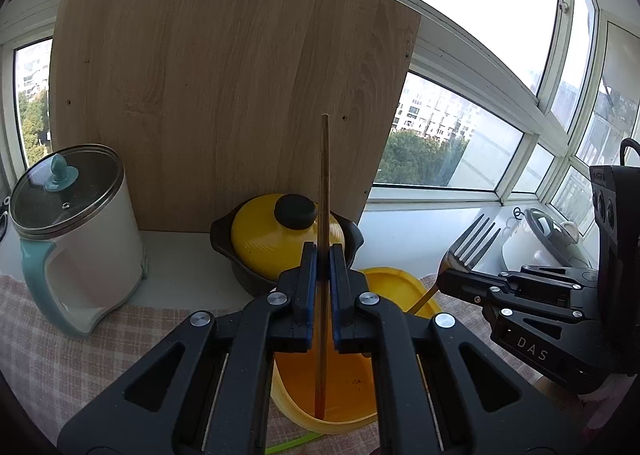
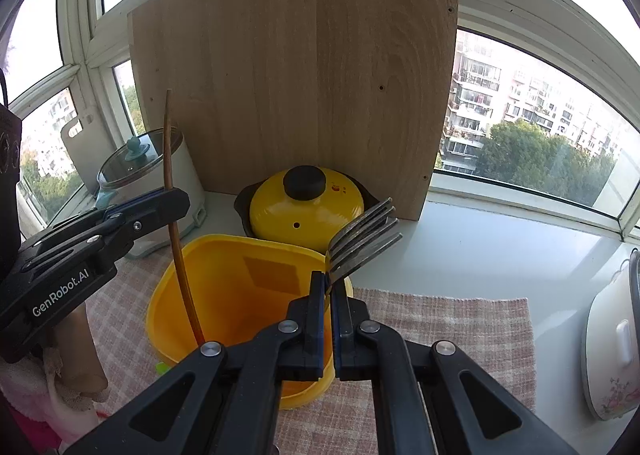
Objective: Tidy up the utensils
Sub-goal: 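Carry the chopstick and fork over the yellow caddy with both tools, then open both tools to drop the chopstick and fork into the caddy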
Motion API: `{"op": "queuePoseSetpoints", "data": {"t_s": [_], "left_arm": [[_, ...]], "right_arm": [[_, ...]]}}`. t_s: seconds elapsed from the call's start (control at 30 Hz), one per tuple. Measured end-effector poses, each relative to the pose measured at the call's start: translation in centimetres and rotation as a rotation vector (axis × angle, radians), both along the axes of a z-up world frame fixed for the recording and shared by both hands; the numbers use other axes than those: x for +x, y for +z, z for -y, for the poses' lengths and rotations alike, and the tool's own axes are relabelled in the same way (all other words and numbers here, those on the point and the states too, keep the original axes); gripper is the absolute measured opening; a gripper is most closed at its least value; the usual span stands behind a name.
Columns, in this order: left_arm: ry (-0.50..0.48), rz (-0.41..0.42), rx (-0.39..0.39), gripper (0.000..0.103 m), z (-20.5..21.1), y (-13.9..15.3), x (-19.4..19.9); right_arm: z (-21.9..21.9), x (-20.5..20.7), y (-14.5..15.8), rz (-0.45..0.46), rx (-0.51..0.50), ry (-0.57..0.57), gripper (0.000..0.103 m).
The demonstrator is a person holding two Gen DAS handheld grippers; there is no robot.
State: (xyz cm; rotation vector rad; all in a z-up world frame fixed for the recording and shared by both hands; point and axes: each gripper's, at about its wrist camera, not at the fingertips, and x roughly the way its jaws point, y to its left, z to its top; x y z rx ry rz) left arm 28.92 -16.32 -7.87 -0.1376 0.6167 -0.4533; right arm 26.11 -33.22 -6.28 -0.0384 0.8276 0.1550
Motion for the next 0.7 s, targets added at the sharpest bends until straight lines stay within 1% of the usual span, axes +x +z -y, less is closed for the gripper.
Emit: {"op": "queuePoseSetpoints", "data": {"t_s": [0.17,0.27,0.7], "left_arm": [[-0.004,-0.005,-0.008,0.003,-0.3,-0.7,-0.2],[-0.004,0.006,0.0,0.003,-0.2,-0.9,-0.4],[-0.014,0.015,-0.003,0.003,-1.0,-0.9,-0.7]], "right_arm": [[0.0,-0.3,-0.5,-0.003,0.001,-0.004,0.0],[0.1,-0.4,-0.9,-0.006,0.005,-0.013,0.0],[-0.5,-0.4,-1.8,-0.022,-0.002,-0.031,0.0]]}}
